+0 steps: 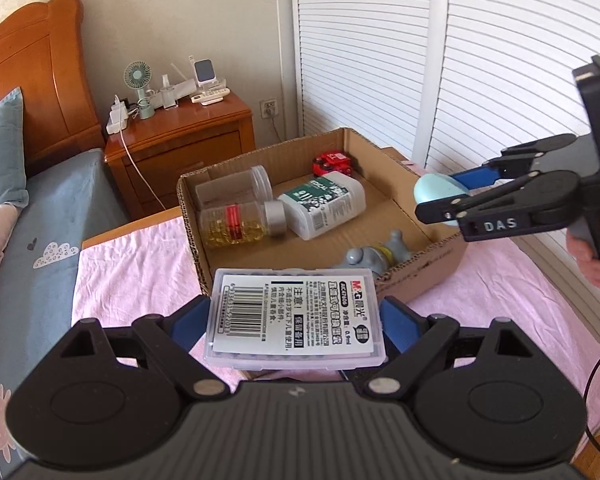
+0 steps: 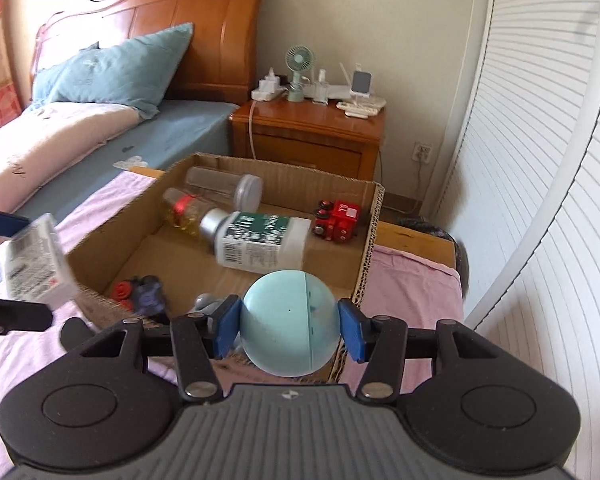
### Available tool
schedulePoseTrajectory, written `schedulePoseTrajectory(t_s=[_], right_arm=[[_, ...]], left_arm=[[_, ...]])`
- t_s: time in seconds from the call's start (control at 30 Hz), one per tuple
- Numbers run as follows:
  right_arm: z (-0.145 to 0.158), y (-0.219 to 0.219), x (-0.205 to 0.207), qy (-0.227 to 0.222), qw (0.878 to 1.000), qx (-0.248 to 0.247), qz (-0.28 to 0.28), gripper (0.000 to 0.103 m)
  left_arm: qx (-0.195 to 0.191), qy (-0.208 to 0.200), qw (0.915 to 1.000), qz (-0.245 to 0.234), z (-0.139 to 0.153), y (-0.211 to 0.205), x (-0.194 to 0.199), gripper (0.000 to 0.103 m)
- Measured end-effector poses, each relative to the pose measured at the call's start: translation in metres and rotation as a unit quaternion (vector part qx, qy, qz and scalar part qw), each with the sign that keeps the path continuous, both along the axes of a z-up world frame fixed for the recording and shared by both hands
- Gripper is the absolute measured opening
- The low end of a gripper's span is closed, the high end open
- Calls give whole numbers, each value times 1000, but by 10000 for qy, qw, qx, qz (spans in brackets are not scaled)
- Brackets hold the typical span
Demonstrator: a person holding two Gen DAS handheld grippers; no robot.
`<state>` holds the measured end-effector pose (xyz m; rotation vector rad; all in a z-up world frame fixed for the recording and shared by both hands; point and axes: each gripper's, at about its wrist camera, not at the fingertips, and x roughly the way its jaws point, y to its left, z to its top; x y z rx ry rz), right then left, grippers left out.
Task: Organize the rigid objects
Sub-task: 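Lower the pill case into the box while the right drops the mint-green case in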
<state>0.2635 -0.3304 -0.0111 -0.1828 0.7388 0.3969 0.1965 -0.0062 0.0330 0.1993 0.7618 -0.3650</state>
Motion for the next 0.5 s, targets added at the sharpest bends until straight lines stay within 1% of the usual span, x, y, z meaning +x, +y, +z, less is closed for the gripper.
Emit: schedulePoseTrajectory(t_s=[0.13,0.2,0.23,0.27,0.3,0.33,0.37,0.43,0.5], right_arm=[[-15,3,15,121,9998,-69,-135,58],[-19,5,16,34,9998,-137,-169,58],[-19,6,16,-35,9997,-152,-202,60],[-18,6,15,-64,9996,-144,-247,74],[-17,5,14,-82,9995,-96,-277,92],[-15,4,12,-146,9994,3,-300,99],[-13,3,9,-230,9992,122,-316,103],[-6,-1,1,-271,9986,331,-311,103],[1,-3,-5,-208,9983,388,-378,103]], left_arm=[[-5,73,9999,75,-4,2,10,90],[-5,126,9999,101,-6,3,14,90],[-2,157,9998,114,-7,3,17,90],[-3,174,9998,127,-7,3,20,90],[-5,182,9997,136,-8,3,23,90],[-3,184,9997,147,-8,3,26,90],[-2,184,9997,160,-7,2,29,90],[-7,180,9997,184,-6,1,35,90],[1,162,9997,203,-4,-2,41,90]])
